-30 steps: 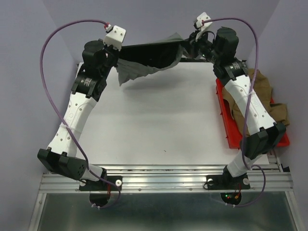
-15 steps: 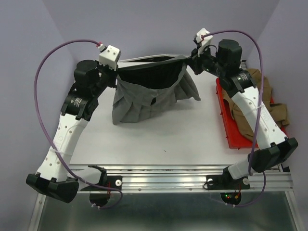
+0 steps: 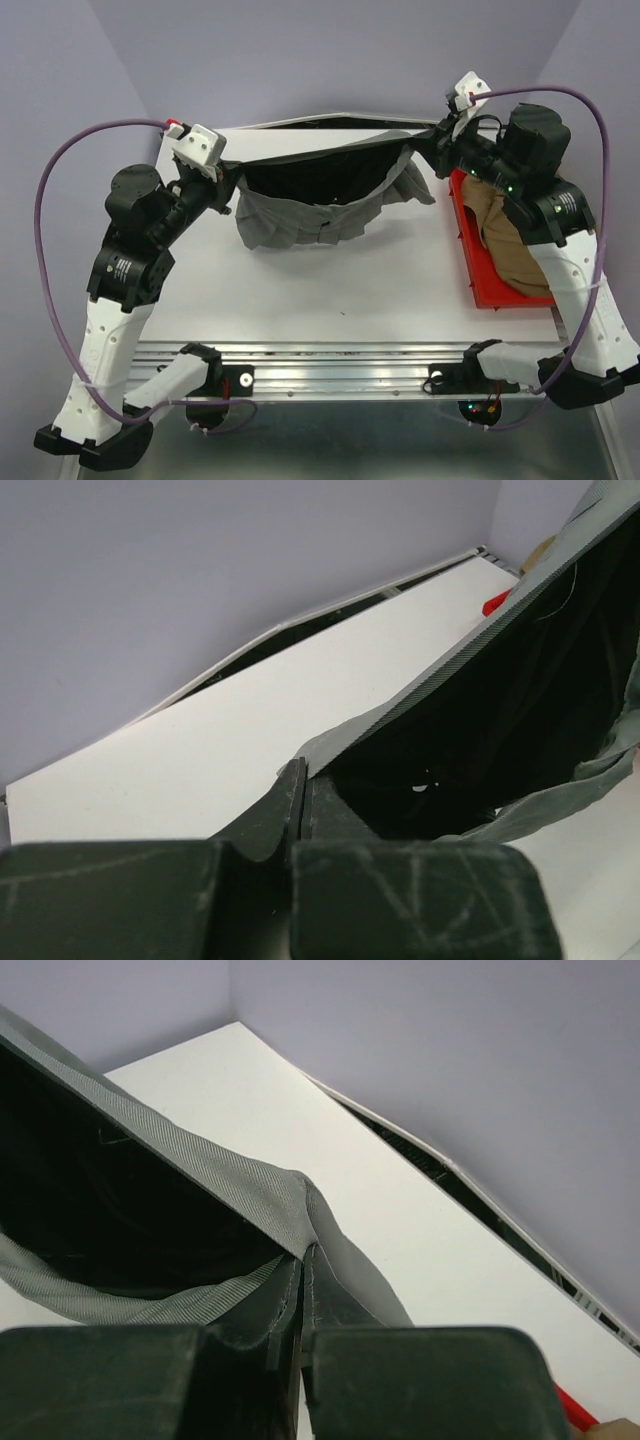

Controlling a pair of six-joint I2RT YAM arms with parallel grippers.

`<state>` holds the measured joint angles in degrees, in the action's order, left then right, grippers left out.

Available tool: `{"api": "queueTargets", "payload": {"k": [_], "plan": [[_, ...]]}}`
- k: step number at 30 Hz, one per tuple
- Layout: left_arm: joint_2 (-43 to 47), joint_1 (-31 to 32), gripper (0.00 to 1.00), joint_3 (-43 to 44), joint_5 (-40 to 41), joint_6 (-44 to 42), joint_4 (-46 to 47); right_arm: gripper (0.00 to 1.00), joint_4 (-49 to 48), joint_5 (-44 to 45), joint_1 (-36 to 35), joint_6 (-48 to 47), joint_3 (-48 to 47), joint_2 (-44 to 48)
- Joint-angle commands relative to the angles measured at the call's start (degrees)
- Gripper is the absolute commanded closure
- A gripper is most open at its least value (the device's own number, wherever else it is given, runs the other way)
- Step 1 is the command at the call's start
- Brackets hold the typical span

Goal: Fold and stack the skirts
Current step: Flatten the skirt out

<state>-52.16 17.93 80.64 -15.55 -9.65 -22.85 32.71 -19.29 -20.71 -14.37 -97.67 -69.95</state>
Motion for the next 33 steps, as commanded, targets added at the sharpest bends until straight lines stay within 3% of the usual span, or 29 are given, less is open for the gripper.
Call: {"api": "queueTargets", "payload": {"k": [1, 8, 14, 20, 23, 25, 26, 27, 28, 29, 30, 32, 33], "plan": [[3.73, -4.66, 1.00, 1.10, 16.53, -2.13, -8.78, 0.99, 4.20, 21.05, 5.94, -3.47, 0.20, 5.79], [7.25, -4.66, 1.00, 3.02, 13.09, -0.37, -13.27, 0.99, 15.97, 17.36, 5.94, -1.36, -8.40, 6.24], [2.51, -4.66, 1.00, 5.23, 14.76, 1.56, -13.01, 0.99, 17.13, 18.41, 5.94, -2.85, -12.81, -0.87], [-9.08, -4.66, 1.00, 3.12, 20.64, 2.79, -6.69, 0.99, 14.31, 23.33, 5.94, -5.05, -18.06, -21.24], [-19.70, -5.01, 1.00, 4.34, 25.21, 3.15, -4.05, 0.99, 15.28, 22.10, 5.94, -4.88, -27.99, -36.01], [-28.49, -5.71, 0.90, 7.59, 25.48, 2.62, -1.77, 0.93, 14.32, 23.85, 5.94, -5.31, -36.42, -47.87], [-31.48, -6.06, 0.79, 9.08, 25.31, 2.10, -0.54, 0.88, 14.31, 24.56, 5.94, -6.01, -40.02, -51.91], [-37.86, -7.03, 0.64, 12.40, 24.87, 1.48, 2.69, 0.64, 13.79, 27.26, 5.94, -6.45, -43.80, -55.95], [-41.23, -7.56, 0.36, 15.13, 24.87, 1.30, 3.33, 0.43, 11.26, 29.46, 5.94, -9.50, -47.75, -60.08], [-45.44, -8.26, 0.24, 24.47, 24.26, 1.74, 2.90, 0.28, 9.58, 31.49, 5.94, -11.10, -53.62, -66.82], [-54.62, -9.83, 0.19, 31.70, 21.21, 2.17, -2.15, 0.05, 7.48, 35.94, 5.94, -12.07, -54.90, -69.15], [-63.63, -11.07, 0.09, 47.24, 19.60, 4.54, -9.63, 0.00, 0.80, 39.23, 5.94, -13.23, -53.43, -70.67], [-71.25, -12.12, 0.08, 63.42, 17.94, 5.07, -18.11, 0.00, -2.44, 40.63, 6.55, -10.96, -51.50, -69.63]]}}
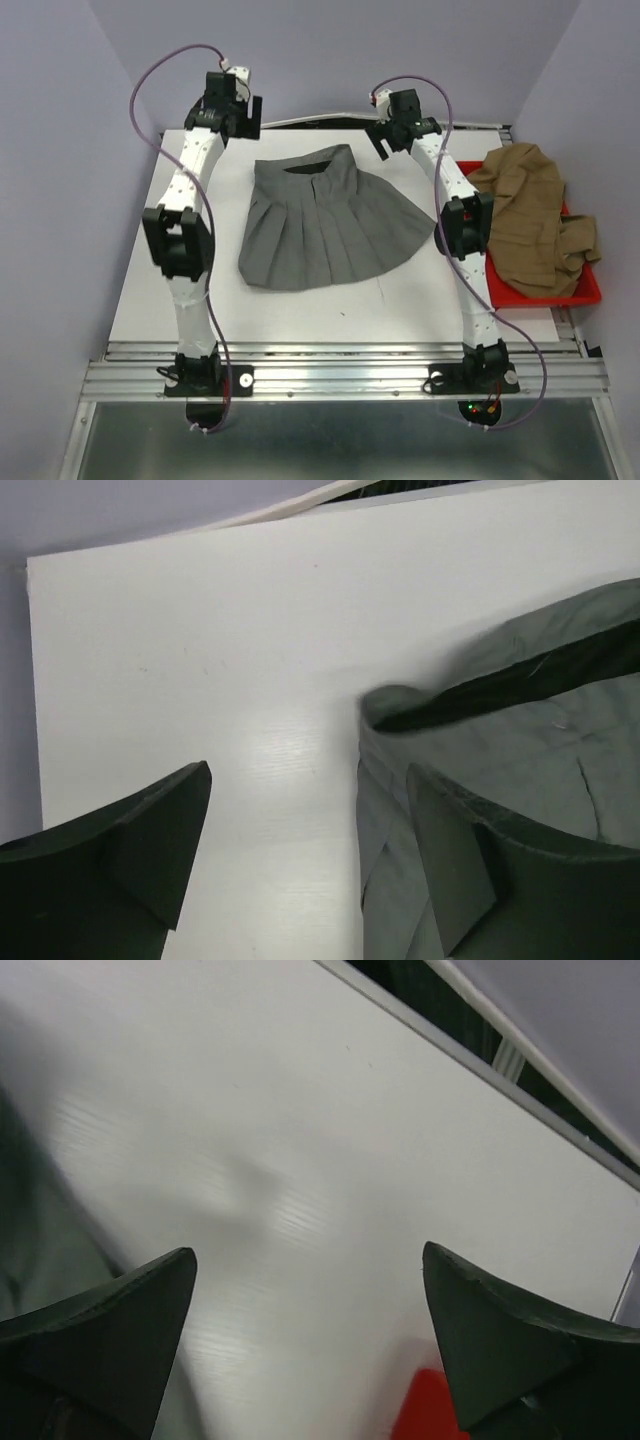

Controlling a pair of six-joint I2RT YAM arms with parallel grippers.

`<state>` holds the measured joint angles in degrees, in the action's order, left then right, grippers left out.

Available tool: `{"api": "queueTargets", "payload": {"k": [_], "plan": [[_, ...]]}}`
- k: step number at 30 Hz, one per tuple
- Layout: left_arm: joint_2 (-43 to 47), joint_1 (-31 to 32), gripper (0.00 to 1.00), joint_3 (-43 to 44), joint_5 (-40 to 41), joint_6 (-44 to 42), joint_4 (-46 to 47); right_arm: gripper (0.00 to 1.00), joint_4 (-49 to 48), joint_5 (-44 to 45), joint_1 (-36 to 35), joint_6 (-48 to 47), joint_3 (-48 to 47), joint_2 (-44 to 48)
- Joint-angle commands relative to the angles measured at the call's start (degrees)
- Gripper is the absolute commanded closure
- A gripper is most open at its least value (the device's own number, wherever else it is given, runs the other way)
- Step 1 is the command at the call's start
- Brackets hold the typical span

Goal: Fold and stack the skirts
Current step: Flatten the skirt out

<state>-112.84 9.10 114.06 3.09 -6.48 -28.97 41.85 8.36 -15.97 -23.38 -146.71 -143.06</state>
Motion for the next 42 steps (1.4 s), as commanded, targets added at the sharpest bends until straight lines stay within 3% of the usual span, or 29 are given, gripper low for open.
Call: {"api": "queueTargets", "payload": {"k": [1, 2, 3, 5, 6, 8, 15, 19, 24, 29, 32, 33, 36, 39, 42], "plan": [[-12.30, -3.56, 0.07, 36.08, -1.15, 2.35, -14.86, 0.00, -12.57, 12.47, 2.34, -0.37, -0.35, 5.06], [-11.28, -3.74, 0.06, 32.92, -0.64, 1.83, -14.54, 0.00, -13.80, 10.82, 2.95, 1.30, 2.28, 7.16], [-5.26, -3.92, 0.05, 26.54, 0.50, 1.74, -8.53, 0.00, -15.37, 8.10, 3.57, 2.71, 9.27, 12.32], [2.41, -5.67, 0.05, 12.49, -2.64, 1.56, -1.47, 0.00, -16.45, 1.08, 4.63, 5.53, 15.46, 17.18], [8.80, -6.28, 0.05, -0.20, -7.53, 1.12, 3.87, 0.00, -16.53, -2.09, 4.63, 6.14, 21.06, 20.86], [13.06, -6.99, 0.06, -12.38, -10.73, -0.02, 5.50, 0.00, -13.65, -6.49, 4.63, 7.46, 24.35, 22.65], [24.76, -11.56, 0.18, -37.57, -23.91, -0.11, 6.64, 0.13, -2.30, -22.33, 5.77, 6.68, 32.97, 22.13], [25.48, -12.61, 0.25, -43.13, -25.32, -2.39, 4.46, 0.18, 3.22, -24.78, 5.77, 3.88, 33.77, 19.41], [23.02, -13.06, 0.26, -47.08, -27.17, -5.46, 3.83, 0.21, 3.77, -25.06, 6.30, 1.94, 38.15, 17.56], [20.73, -13.15, 0.32, -46.83, -29.89, -6.88, 6.20, 0.33, 3.15, -26.73, 6.30, 0.35, 44.31, 16.85], [18.89, -13.15, 0.34, -44.99, -31.92, -7.32, 8.58, 0.52, 2.98, -28.13, 6.30, -1.06, 49.84, 16.50], [18.01, -13.15, 0.34, -42.89, -32.79, -6.80, 8.93, 0.68, 2.81, -28.57, 6.30, -1.58, 51.25, 16.59], [12.65, -13.06, 0.35, -39.45, -32.89, -5.83, 9.28, 0.89, 4.82, -31.64, 5.78, -3.60, 56.35, 17.11], [7.47, -12.53, 0.35, -38.82, -32.36, -6.09, 10.16, 0.96, 5.44, -33.14, 5.77, -4.13, 61.28, 19.13], [5.79, -11.74, 0.41, -40.48, -33.24, -7.14, 10.25, 0.97, 6.67, -35.51, 5.77, -4.83, 64.52, 21.67]]}}
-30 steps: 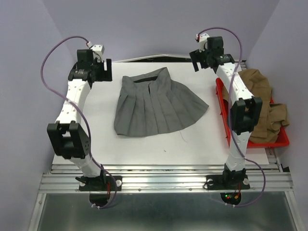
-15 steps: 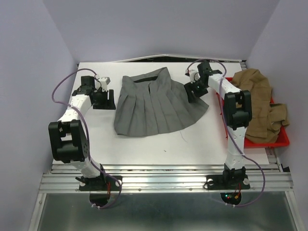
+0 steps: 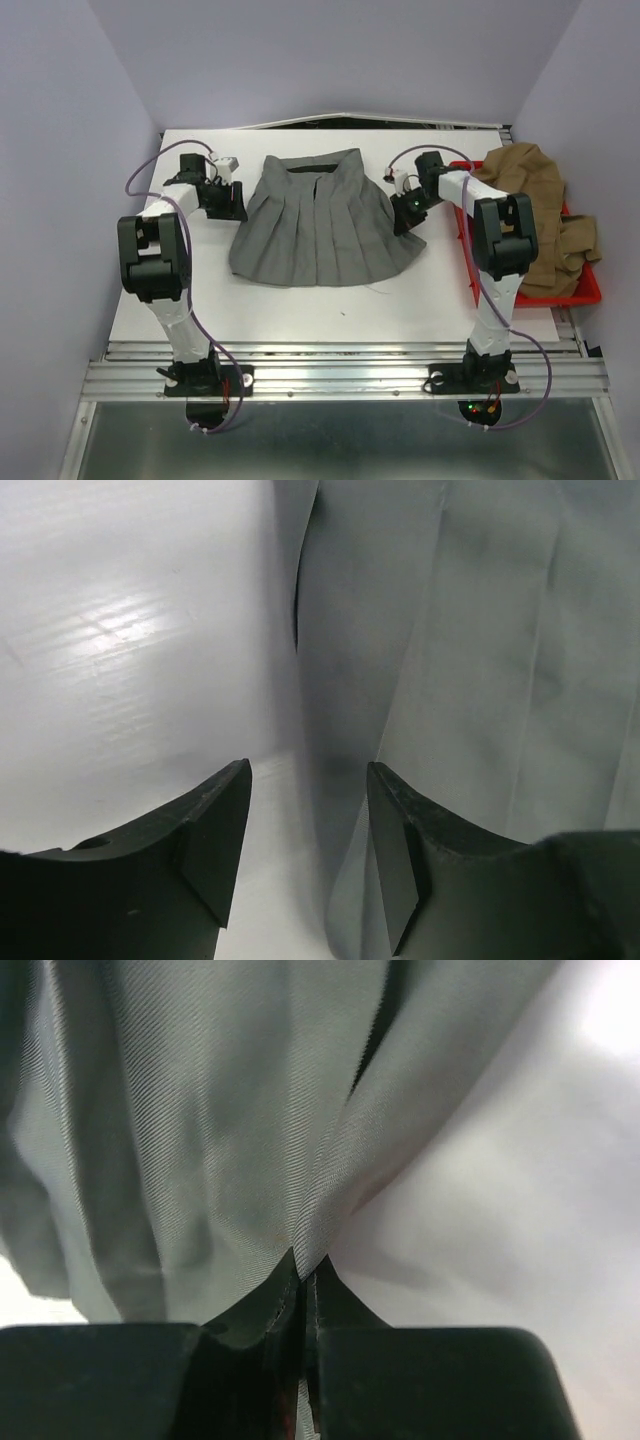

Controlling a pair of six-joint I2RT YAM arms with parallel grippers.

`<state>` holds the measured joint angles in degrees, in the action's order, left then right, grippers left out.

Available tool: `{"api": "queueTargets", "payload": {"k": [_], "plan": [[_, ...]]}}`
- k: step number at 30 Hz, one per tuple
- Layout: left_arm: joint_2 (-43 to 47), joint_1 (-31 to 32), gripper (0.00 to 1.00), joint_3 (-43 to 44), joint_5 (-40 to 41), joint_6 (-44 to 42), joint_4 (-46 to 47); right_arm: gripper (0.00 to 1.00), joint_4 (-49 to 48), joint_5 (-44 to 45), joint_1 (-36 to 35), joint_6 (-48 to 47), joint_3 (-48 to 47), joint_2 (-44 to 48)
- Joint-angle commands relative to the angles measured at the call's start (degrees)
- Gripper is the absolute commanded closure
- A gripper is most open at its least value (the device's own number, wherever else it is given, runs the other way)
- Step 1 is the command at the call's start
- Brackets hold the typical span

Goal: Fold and stack the skirts
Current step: Flatten the skirt out

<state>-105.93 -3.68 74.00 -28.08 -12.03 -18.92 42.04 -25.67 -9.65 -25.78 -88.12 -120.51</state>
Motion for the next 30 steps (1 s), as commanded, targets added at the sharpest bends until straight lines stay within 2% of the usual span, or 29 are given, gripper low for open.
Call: {"api": "queueTargets", "payload": {"k": [1, 3, 7, 8, 9, 11, 13, 14, 15, 16, 18, 19, 22, 24, 28, 30], "plan": [[-1.38, 1.92, 0.42, -1.22, -2.59, -2.29, 0.20, 0.97, 7.26, -1.84, -0.55, -2.87, 6.63, -0.26], [-1.30, 2.80, 0.46, -3.84, -2.69, -4.04, 0.02, 0.97, 8.05, -2.19, -0.55, -3.31, 8.22, 0.97], [0.02, 3.42, 0.77, -7.19, -2.25, -6.24, -2.78, 0.97, 10.60, -3.85, -0.55, -5.24, 12.96, 4.92], [0.54, 3.42, 0.95, -7.81, -1.90, -6.95, -3.84, 0.97, 10.95, -3.86, -0.55, -5.59, 13.75, 5.72], [1.42, 3.42, 1.00, -9.90, -0.85, -7.56, -5.85, 0.97, 11.13, -3.77, -1.15, -5.86, 14.63, 6.77], [5.45, 3.33, 1.00, -12.29, 0.03, -9.93, -7.36, 0.97, 12.88, -4.30, -1.16, -6.74, 16.57, 9.93], [10.27, 2.98, 1.00, -12.82, 1.53, -13.43, -11.56, 0.86, 14.64, -3.52, -1.16, -6.30, 16.93, 13.08], [12.04, 2.89, 0.97, -12.74, 2.14, -14.41, -12.54, 0.79, 15.00, -2.90, -1.16, -5.86, 16.58, 14.41], [13.63, 2.89, 0.91, -11.87, 3.45, -15.12, -14.20, 0.54, 14.91, -1.94, -1.16, -5.16, 16.05, 15.64], [16.86, 2.80, 0.74, -11.16, 3.38, -18.00, -15.17, 0.44, 14.22, -1.75, -1.16, -3.77, 14.48, 18.44], [20.22, 2.80, 0.55, -8.53, 3.29, -19.60, -15.45, 0.26, 12.98, -1.40, -1.16, -1.48, 12.02, 20.83], [23.02, 2.72, 0.42, -7.65, 2.86, -20.30, -14.14, 0.25, 11.93, -1.66, -1.16, 0.19, 10.35, 21.54], [24.46, 2.80, 0.28, -3.27, -0.04, -21.55, -9.59, 0.22, 8.78, -2.19, -0.63, 4.15, 3.49, 21.81], [22.36, 2.98, 0.27, -0.71, -0.49, -19.53, -6.59, 0.22, 6.57, -1.58, -0.63, 9.15, 0.24, 20.32], [11.48, 3.42, 0.25, 8.61, 1.62, -6.89, 0.36, 0.27, -1.67, -3.15, -1.16, 21.96, -4.86, 14.78], [8.47, 3.33, 0.25, 11.24, 0.75, -3.19, 3.51, 0.28, -4.24, -1.50, -3.44, 24.45, -4.96, 13.20]]}}
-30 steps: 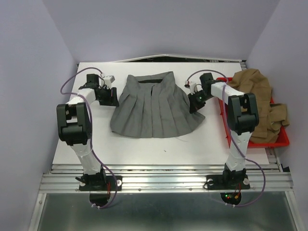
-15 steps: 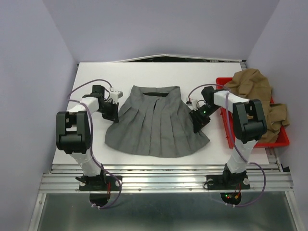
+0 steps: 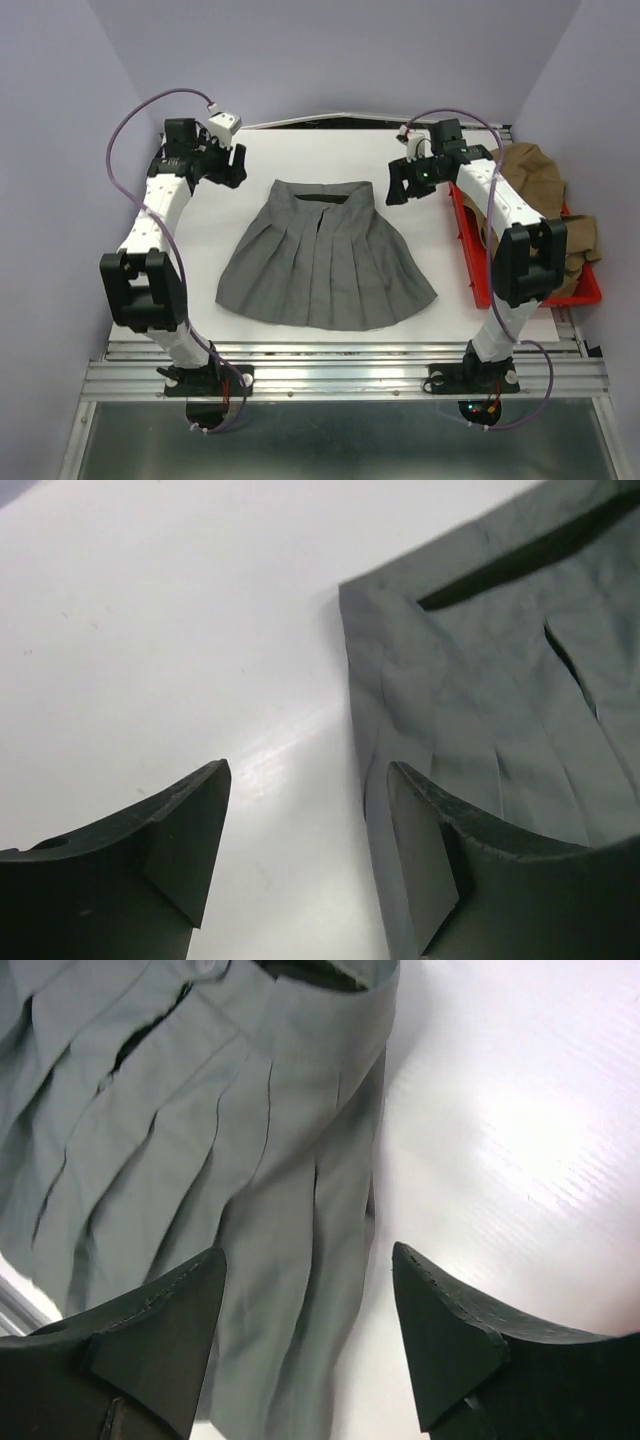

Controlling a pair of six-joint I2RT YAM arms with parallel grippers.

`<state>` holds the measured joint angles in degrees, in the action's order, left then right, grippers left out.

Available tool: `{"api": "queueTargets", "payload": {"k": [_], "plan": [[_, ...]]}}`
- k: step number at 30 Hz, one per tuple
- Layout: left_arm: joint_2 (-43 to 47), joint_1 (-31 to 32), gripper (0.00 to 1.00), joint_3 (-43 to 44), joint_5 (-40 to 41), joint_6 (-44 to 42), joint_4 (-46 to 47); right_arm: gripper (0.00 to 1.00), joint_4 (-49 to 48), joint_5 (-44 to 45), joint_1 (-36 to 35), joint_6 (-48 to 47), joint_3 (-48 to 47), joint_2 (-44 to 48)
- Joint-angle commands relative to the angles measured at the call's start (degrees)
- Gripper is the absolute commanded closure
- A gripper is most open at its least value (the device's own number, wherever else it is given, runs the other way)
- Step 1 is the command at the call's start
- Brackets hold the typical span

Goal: Fold and stack the skirts
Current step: Flatten the skirt out

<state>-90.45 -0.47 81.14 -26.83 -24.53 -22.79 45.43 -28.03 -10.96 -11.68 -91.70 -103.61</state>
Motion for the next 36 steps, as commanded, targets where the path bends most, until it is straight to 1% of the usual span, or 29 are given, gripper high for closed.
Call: {"api": "queueTargets", "payload": {"k": [1, 2, 3, 6, 8, 9, 11, 13, 14, 15, 18, 20, 21, 22, 24, 25, 27, 29, 30, 31, 32, 33, 34, 35, 36], "plan": [[-9.54, 0.21, 0.24, 4.72, -1.03, 11.24, 8.27, 0.28, -9.03, 2.53, -2.92, 11.06, -1.46, -5.27], [-10.78, 0.21, 0.24, 5.33, -1.21, 11.96, 8.98, 0.27, -10.17, 3.50, -3.71, 11.50, -1.38, -5.89], [-11.84, 0.21, 0.23, 6.21, -3.12, 12.49, 9.68, 0.27, -11.66, 4.55, -4.24, 11.51, -1.03, -6.42], [-17.19, 0.21, 0.23, 7.62, -5.77, 14.51, 11.97, 0.24, -18.42, 6.92, -4.77, 10.81, -0.84, -9.66], [-18.52, 0.21, 0.23, 7.19, -7.00, 14.78, 13.02, 0.24, -18.97, 8.51, -4.77, 9.32, -1.81, -11.51], [-18.70, 0.21, 0.22, 5.62, -8.66, 14.95, 14.34, 0.24, -19.50, 9.30, -4.77, 8.35, -2.08, -12.31], [-18.97, 0.21, 0.21, 4.29, -10.43, 14.52, 17.94, 0.24, -20.29, 9.49, -4.77, 6.51, -2.60, -13.45], [-20.71, 0.21, 0.21, 4.81, -13.33, 13.90, 18.22, 0.26, -22.04, 7.39, -4.77, 5.62, -1.99, -13.90], [-21.42, 1.86, 0.21, 5.25, -14.12, 13.90, 18.13, 0.26, -22.75, 6.59, -4.77, 5.36, -1.73, -13.90], [-22.21, 2.05, 0.21, 5.60, -14.65, 13.99, 18.04, 0.27, -23.36, 5.80, -4.77, 4.75, -1.38, -13.90], [-25.11, 3.10, 0.21, 8.05, -15.18, 12.67, 17.60, 0.36, -23.98, 4.48, -4.77, 3.34, -1.46, -14.77], [-27.92, 3.63, 0.21, 9.90, -15.27, 11.35, 15.94, 0.45, -24.25, 5.00, -4.77, 3.16, -1.99, -15.48], [-28.72, 4.16, 0.21, 10.61, -15.36, 11.35, 15.32, 0.50, -24.42, 5.09, -4.77, 2.98, -2.16, -15.74], [-30.03, 4.42, 0.21, 11.57, -15.79, 11.18, 14.71, 0.58, -24.51, 5.27, -4.77, 3.07, -2.43, -16.00], [-30.66, 5.04, 0.21, 12.02, -15.36, 11.18, 14.52, 0.67, -24.69, 5.36, -4.77, 3.51, -2.96, -16.53], [-30.75, 5.82, 0.20, 11.85, -13.79, 11.35, 15.22, 0.74, -24.86, 5.18, -4.77, 3.86, -3.04, -16.62], [-30.66, 6.62, 0.19, 11.67, -10.72, 12.05, 15.93, 0.81, -25.04, 4.83, -4.77, 4.65, -3.40, -16.88], [-30.66, 7.67, 0.19, 11.06, -8.16, 13.54, 17.24, 0.84, -25.13, 4.39, -4.77, 5.26, -3.66, -17.06], [-30.66, 7.85, 0.21, 10.53, -5.71, 14.16, 18.47, 0.86, -25.04, 4.21, -4.77, 5.35, -3.92, -17.32], [-30.66, 7.94, 0.24, 10.44, -4.21, 14.95, 19.18, 0.91, -24.95, 4.13, -4.77, 5.44, -4.10, -17.41], [-30.75, 7.85, 0.31, 10.35, -2.63, 15.91, 19.70, 0.94, -24.86, 4.13, -4.77, 5.44, -4.19, -17.50], [-30.83, 7.85, 0.35, 10.52, 0.26, 17.31, 20.06, 0.96, -24.86, 4.21, -4.77, 5.44, -4.10, -17.41], [-31.01, 7.68, 0.38, 10.61, 1.33, 17.94, 20.67, 0.99, -24.95, 4.39, -4.77, 5.62, -4.10, -17.33], [-31.36, 7.42, 0.46, 10.87, 2.30, 18.38, 20.76, 0.99, -24.95, 4.74, -4.77, 5.62, -3.93, -17.24], [-31.45, 7.24, 0.49, 11.05, 3.18, 18.90, 20.76, 0.99, -24.95, 4.74, -4.77, 5.53, -4.01, -17.15]]}}
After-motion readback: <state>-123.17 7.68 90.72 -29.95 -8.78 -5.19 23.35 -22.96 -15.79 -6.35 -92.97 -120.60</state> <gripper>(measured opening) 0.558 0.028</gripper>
